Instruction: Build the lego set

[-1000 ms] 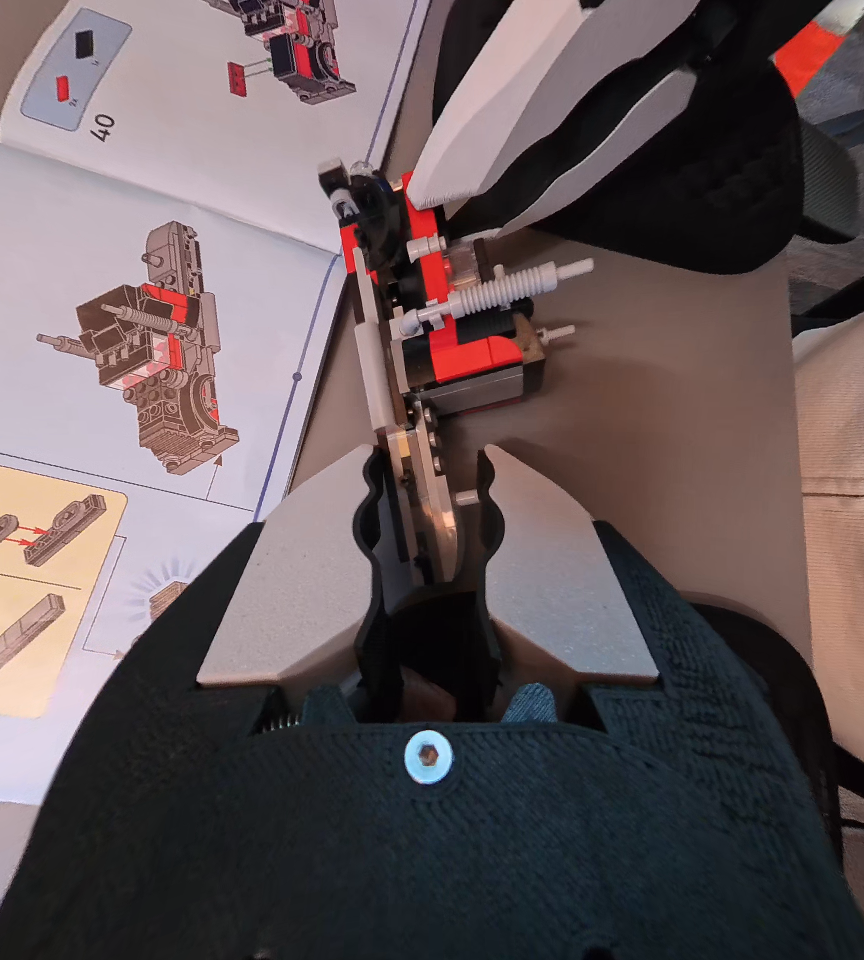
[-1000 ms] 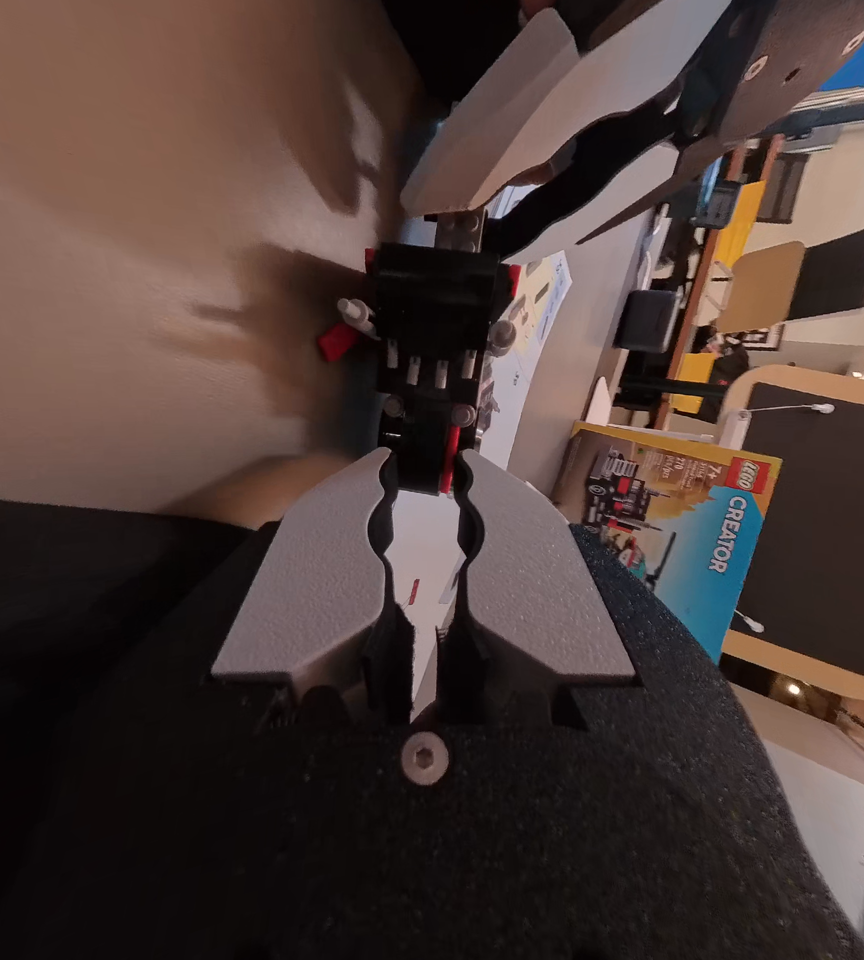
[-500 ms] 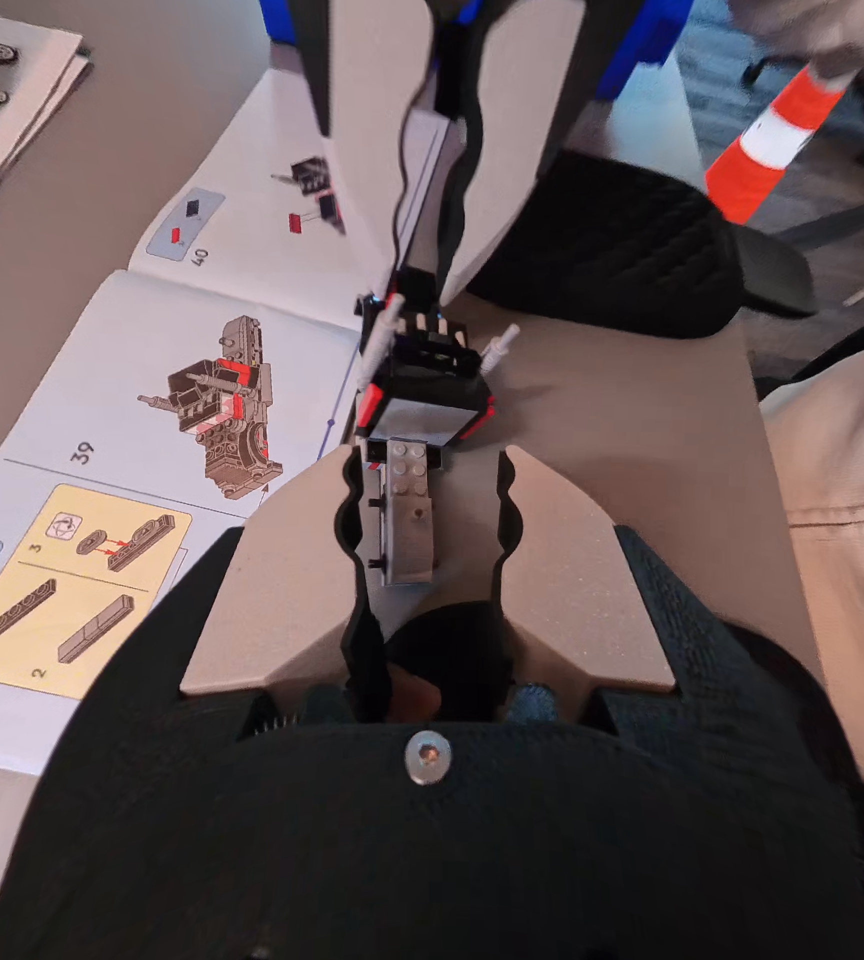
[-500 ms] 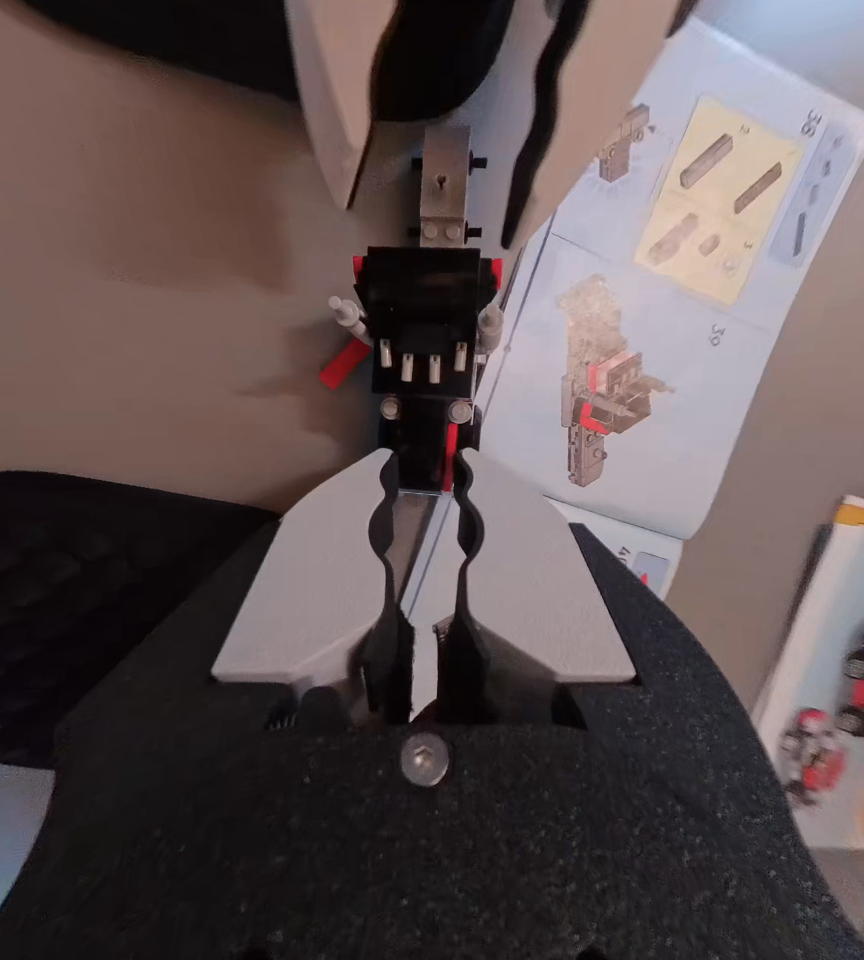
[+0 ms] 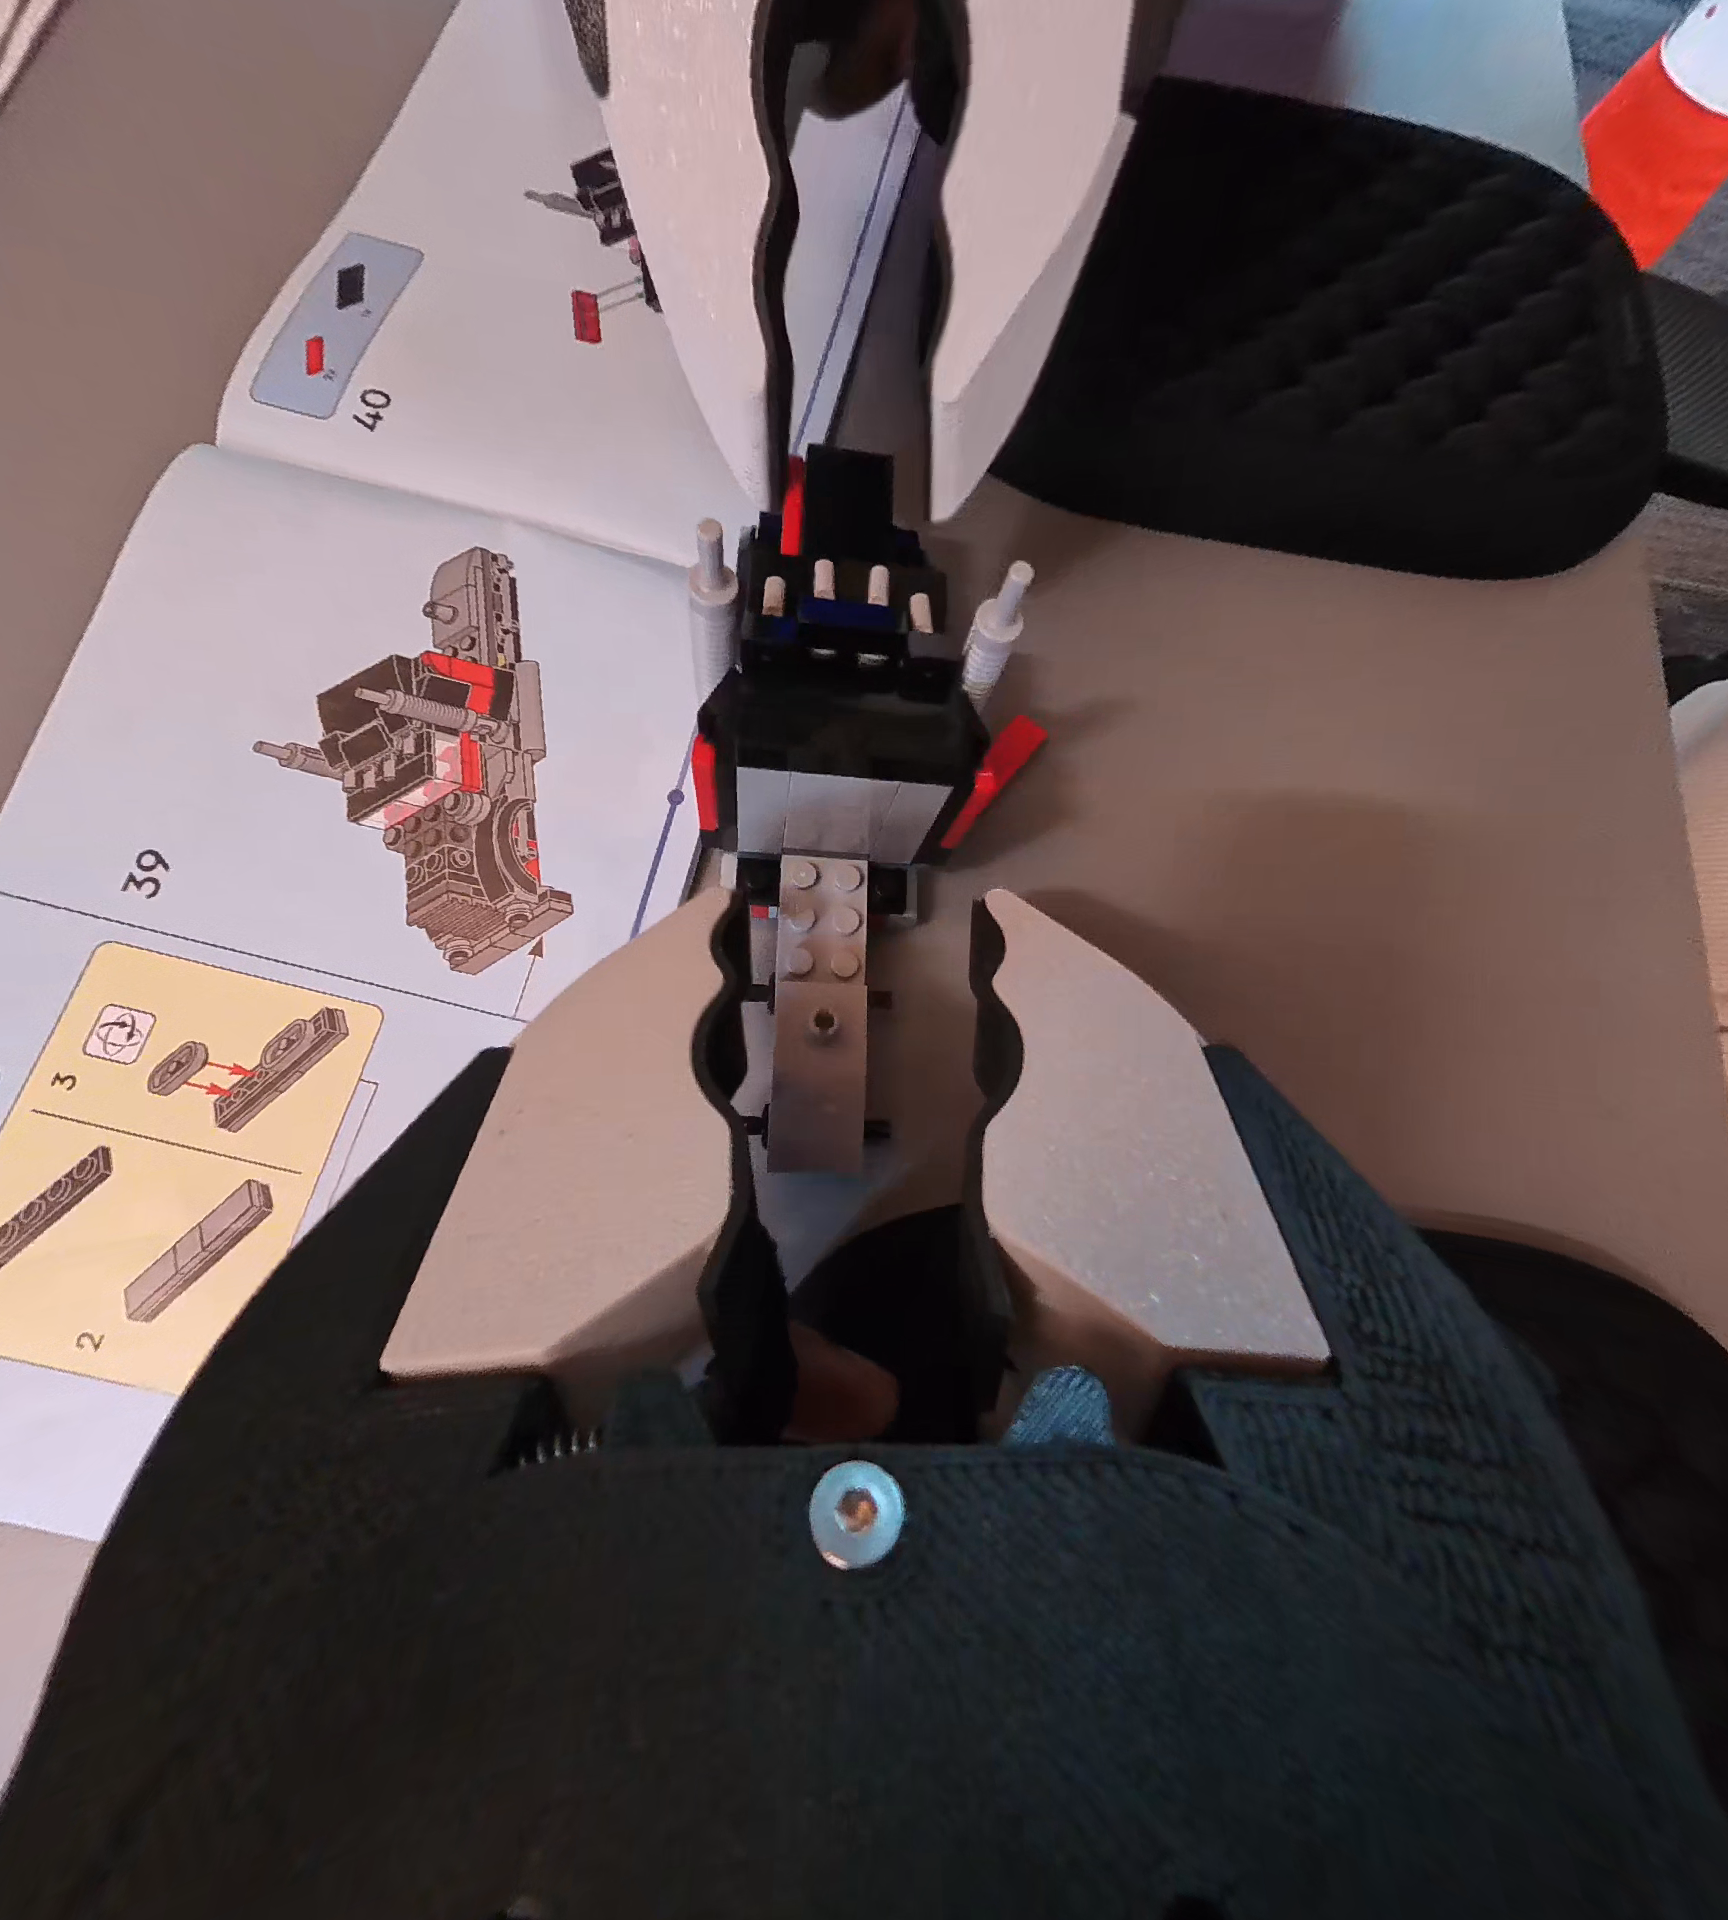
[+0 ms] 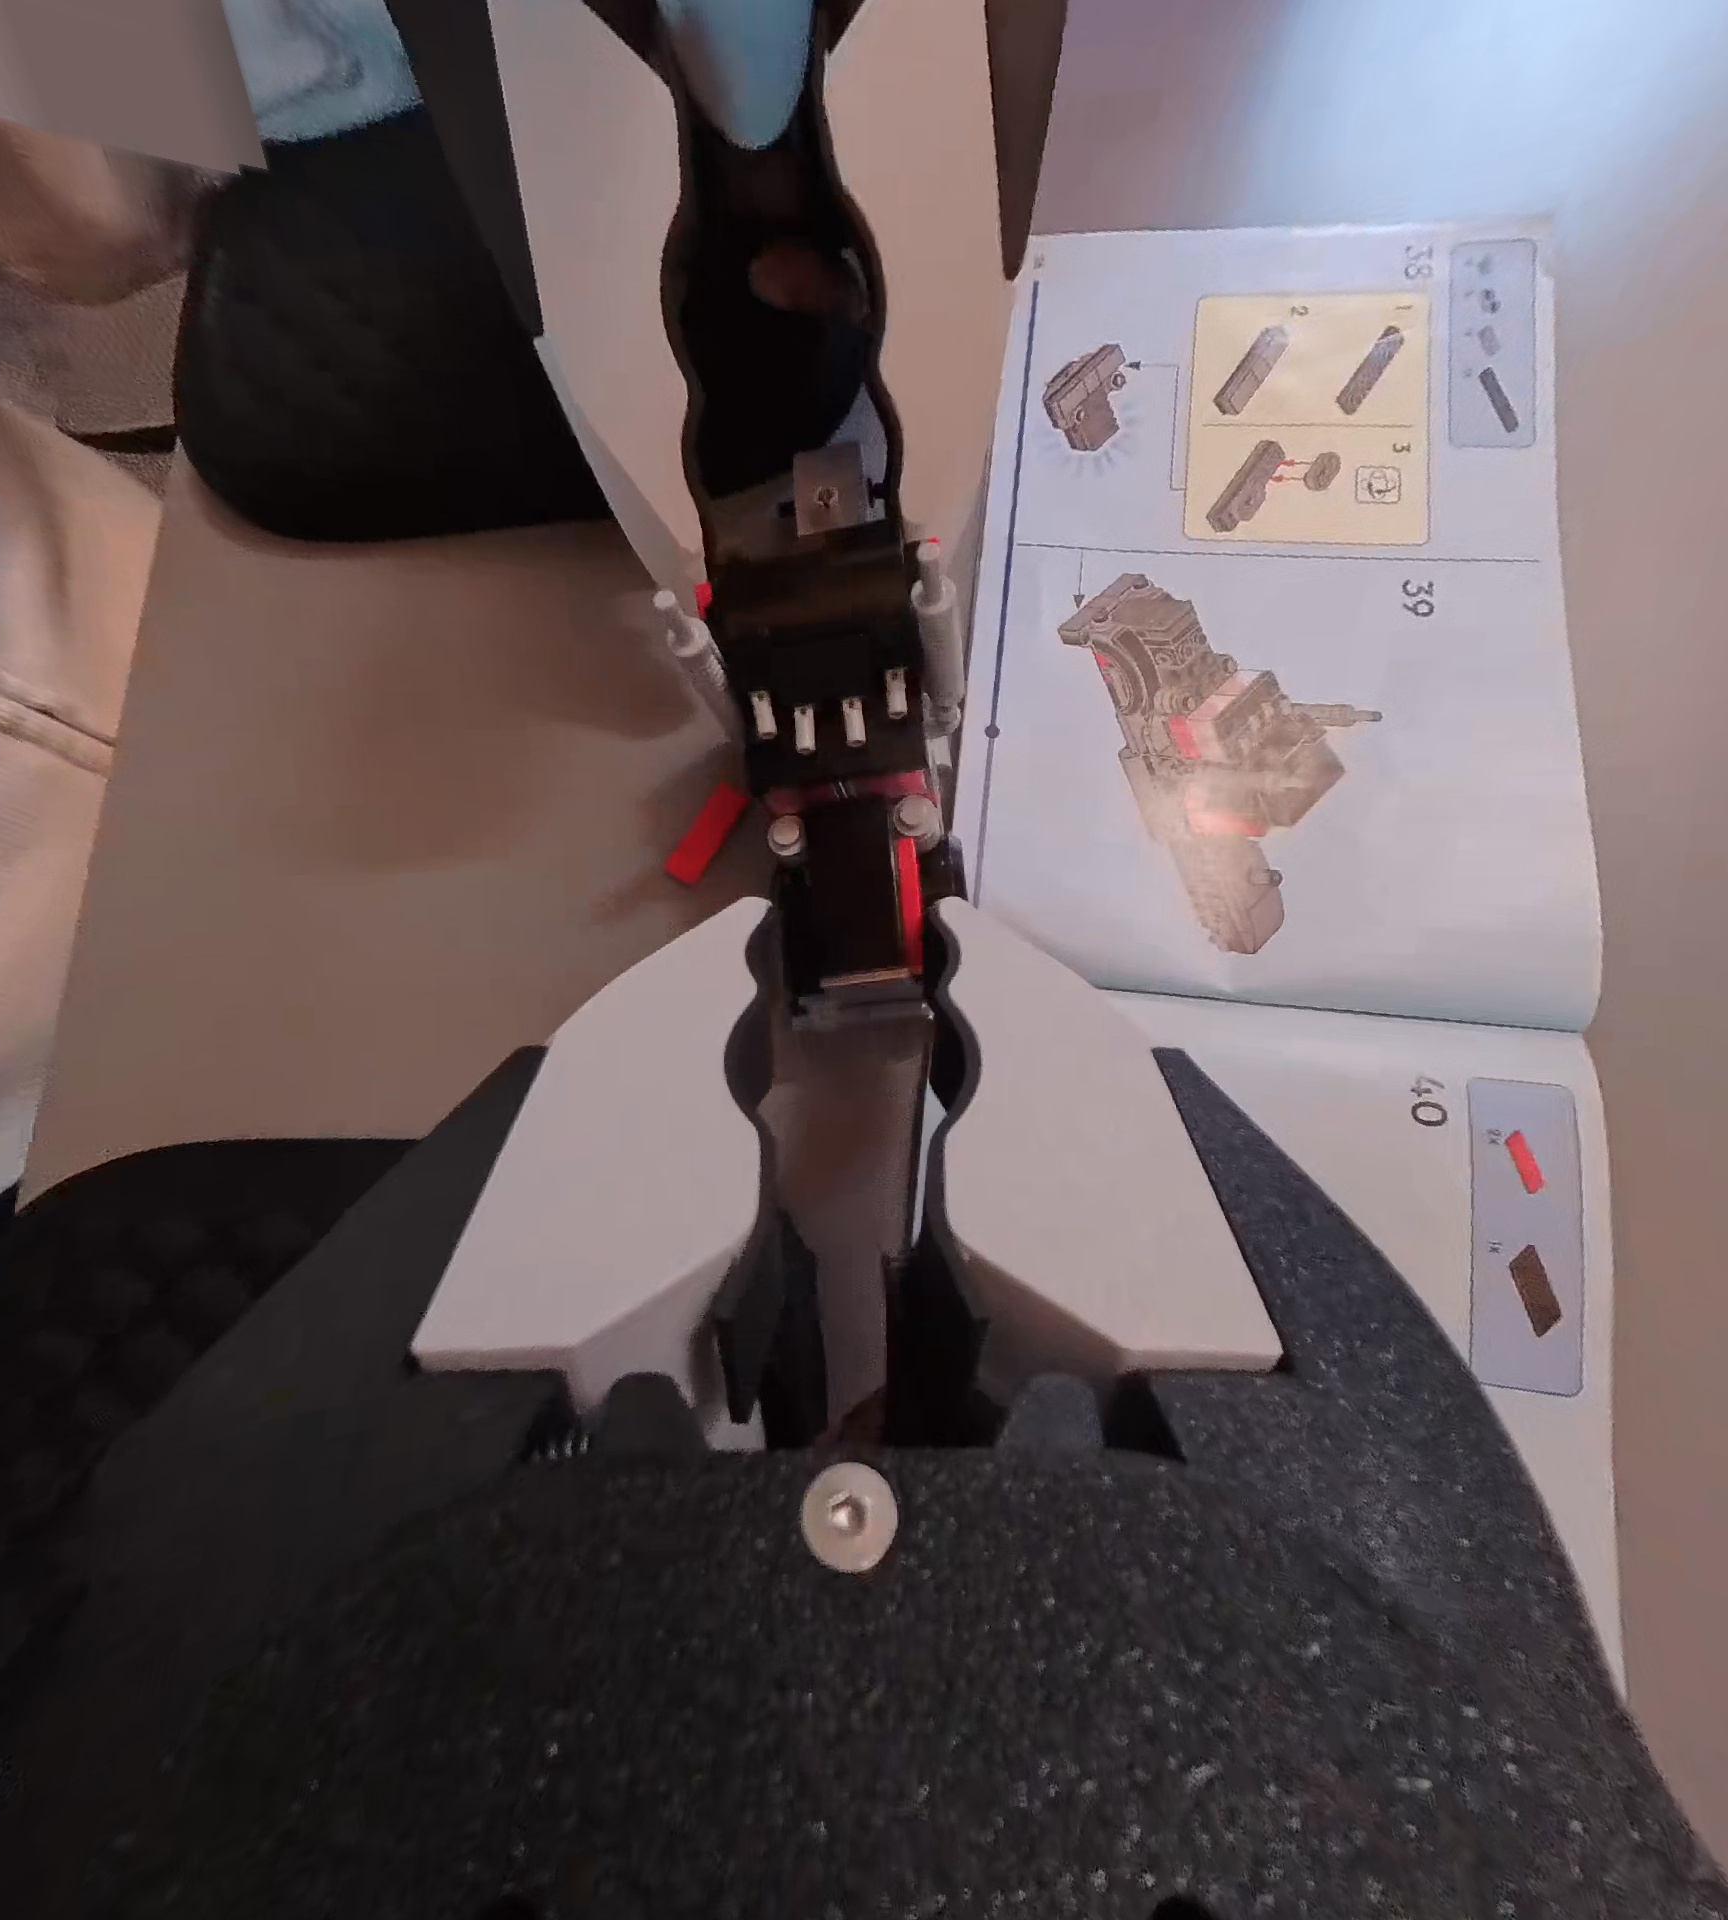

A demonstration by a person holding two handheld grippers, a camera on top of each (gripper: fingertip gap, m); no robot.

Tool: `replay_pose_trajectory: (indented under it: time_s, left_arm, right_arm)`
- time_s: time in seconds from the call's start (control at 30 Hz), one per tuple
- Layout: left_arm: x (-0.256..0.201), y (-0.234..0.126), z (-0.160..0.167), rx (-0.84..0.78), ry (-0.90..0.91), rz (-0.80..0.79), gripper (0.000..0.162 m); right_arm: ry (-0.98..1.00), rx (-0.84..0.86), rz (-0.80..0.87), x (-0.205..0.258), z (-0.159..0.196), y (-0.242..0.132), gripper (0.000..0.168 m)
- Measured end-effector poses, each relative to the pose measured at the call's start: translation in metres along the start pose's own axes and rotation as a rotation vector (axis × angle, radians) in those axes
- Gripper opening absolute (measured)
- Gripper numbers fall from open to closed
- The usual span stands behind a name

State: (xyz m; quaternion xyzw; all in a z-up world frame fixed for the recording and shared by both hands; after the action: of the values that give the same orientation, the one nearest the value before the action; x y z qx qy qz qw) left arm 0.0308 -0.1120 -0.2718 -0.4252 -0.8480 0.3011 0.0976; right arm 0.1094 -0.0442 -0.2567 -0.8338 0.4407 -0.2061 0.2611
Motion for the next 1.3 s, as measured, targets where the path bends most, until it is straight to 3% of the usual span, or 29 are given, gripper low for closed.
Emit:
replay_pose_trajectory:
  time_s: [0.23,0.33,0.4,0.53,0.7,0.77,0.9,1.03,1.13,1.3]
  left_arm:
    - [0.004,-0.002,-0.002,-0.024,-0.031,-0.021,0.041]
    - [0.006,-0.003,-0.003,-0.042,-0.023,-0.046,0.041]
    - [0.007,-0.005,-0.004,-0.061,-0.010,-0.070,0.041]
    - [0.008,-0.013,-0.012,-0.127,0.019,-0.117,0.041]
    - [-0.004,-0.022,-0.012,-0.111,0.043,-0.132,0.041]
    - [-0.011,-0.025,-0.012,-0.096,0.043,-0.144,0.040]
    - [-0.025,-0.030,-0.020,-0.142,-0.063,-0.155,0.037]
    - [-0.031,-0.034,-0.031,-0.281,-0.297,-0.166,0.033]
    - [-0.044,-0.029,-0.045,-0.444,-0.479,-0.054,0.027]
    - [-0.053,-0.023,-0.065,-0.569,-0.511,-0.006,0.016]
  right_arm:
    - [-0.033,-0.011,0.005,-0.010,-0.005,0.001,0.020]
    - [-0.018,-0.005,0.090,-0.006,-0.010,-0.009,0.030]
    - [-0.016,-0.019,0.179,0.008,-0.013,-0.016,0.020]
    - [0.164,0.005,0.142,0.049,-0.005,0.014,0.018]
    - [0.225,0.068,0.225,0.044,0.009,0.038,0.021]
    - [0.180,0.101,0.258,0.042,0.011,0.039,0.010]
    - [0.029,0.088,0.244,0.048,0.010,0.040,0.008]
    - [-0.404,-0.049,0.377,0.059,-0.018,0.015,0.008]
    - [-0.705,-0.116,0.542,0.067,-0.044,-0.010,0.007]
    - [-0.819,-0.099,0.591,0.072,-0.049,-0.020,0.008]
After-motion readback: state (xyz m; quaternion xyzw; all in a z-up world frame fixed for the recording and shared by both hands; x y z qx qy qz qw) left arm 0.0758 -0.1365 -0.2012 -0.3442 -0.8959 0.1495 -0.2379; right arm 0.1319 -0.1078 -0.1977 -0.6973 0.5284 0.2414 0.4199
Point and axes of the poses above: each gripper's, where its closed fingertips meet, y out along the fingers, z out of its underside, x = y × z across the jaws, the point moved 3 cm from there along -y, back along the fingers, and after that the axes turned 6 degrees about -x, right-handed, at the moved point
